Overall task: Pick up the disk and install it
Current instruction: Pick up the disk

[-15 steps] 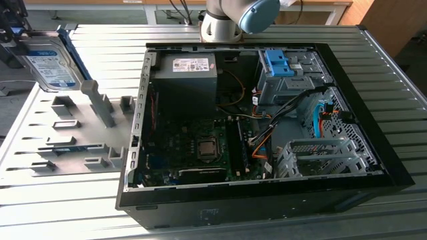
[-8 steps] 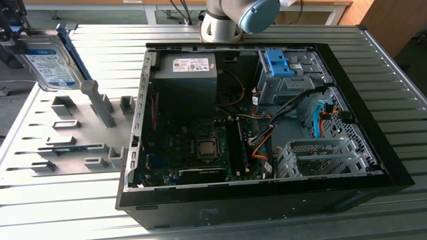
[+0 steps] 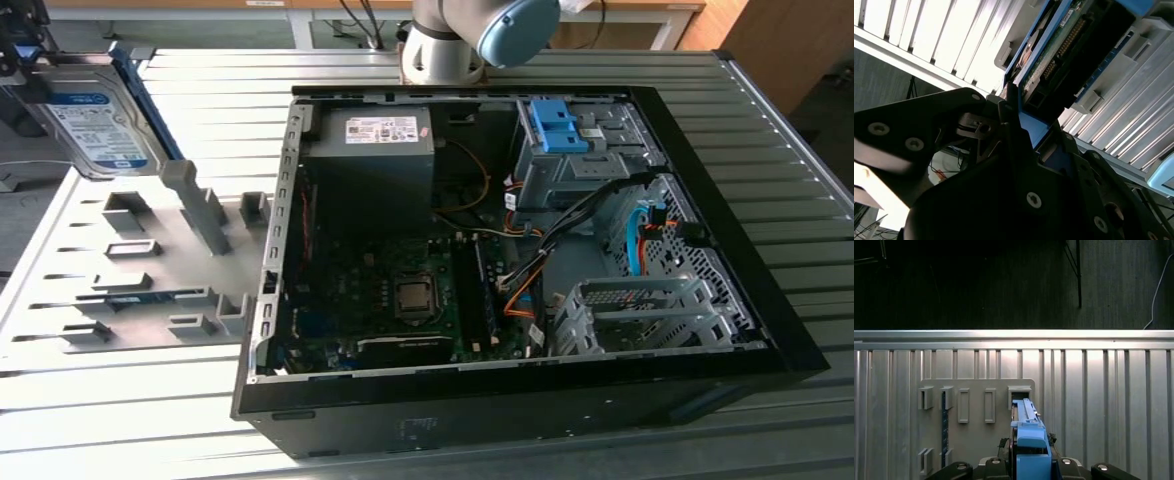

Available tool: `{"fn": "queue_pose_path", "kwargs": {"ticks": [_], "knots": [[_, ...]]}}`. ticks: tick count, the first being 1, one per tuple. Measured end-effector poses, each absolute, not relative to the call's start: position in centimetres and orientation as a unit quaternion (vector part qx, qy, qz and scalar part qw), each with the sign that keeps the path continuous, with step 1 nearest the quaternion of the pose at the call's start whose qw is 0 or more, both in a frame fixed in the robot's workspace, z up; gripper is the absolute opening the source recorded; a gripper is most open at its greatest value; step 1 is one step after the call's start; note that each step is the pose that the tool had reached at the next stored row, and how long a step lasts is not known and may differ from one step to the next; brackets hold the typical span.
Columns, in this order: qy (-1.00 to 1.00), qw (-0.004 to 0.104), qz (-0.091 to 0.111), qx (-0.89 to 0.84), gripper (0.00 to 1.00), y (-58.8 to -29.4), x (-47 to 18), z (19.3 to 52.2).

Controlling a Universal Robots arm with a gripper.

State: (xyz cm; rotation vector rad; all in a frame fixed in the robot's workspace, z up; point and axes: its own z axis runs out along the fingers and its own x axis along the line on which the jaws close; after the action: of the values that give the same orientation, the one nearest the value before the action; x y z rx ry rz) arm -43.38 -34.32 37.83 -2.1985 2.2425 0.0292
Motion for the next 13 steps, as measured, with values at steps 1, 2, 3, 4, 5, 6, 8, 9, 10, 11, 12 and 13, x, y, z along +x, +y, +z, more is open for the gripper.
{"fn": "queue_pose_path", "kwargs": {"ticks": [1, 2, 3, 4, 5, 6, 8, 9, 10, 11, 12, 13], "knots": [[0.714, 0.001, 0.009, -0.700, 0.36, -34.3, -43.4, 37.9], [0.714, 0.001, 0.009, -0.700, 0.36, -34.3, -43.4, 38.0], [0.714, 0.001, 0.009, -0.700, 0.36, -34.3, -43.4, 38.1], [0.714, 0.001, 0.009, -0.700, 0.36, -34.3, -43.4, 38.2], [0.714, 0.001, 0.009, -0.700, 0.36, -34.3, -43.4, 38.2], [0.714, 0.001, 0.009, -0.700, 0.36, -34.3, -43.4, 38.3], [0.714, 0.001, 0.009, -0.700, 0.36, -34.3, -43.4, 38.5], [0.714, 0.001, 0.009, -0.700, 0.36, -34.3, -43.4, 38.7], [0.714, 0.001, 0.009, -0.700, 0.36, -34.3, -43.4, 38.8], [0.714, 0.001, 0.009, -0.700, 0.36, -34.3, -43.4, 39.0], [0.714, 0.001, 0.009, -0.700, 0.36, -34.3, -43.4, 39.2], [0.714, 0.001, 0.009, -0.700, 0.36, -34.3, -43.4, 39.5]]}}
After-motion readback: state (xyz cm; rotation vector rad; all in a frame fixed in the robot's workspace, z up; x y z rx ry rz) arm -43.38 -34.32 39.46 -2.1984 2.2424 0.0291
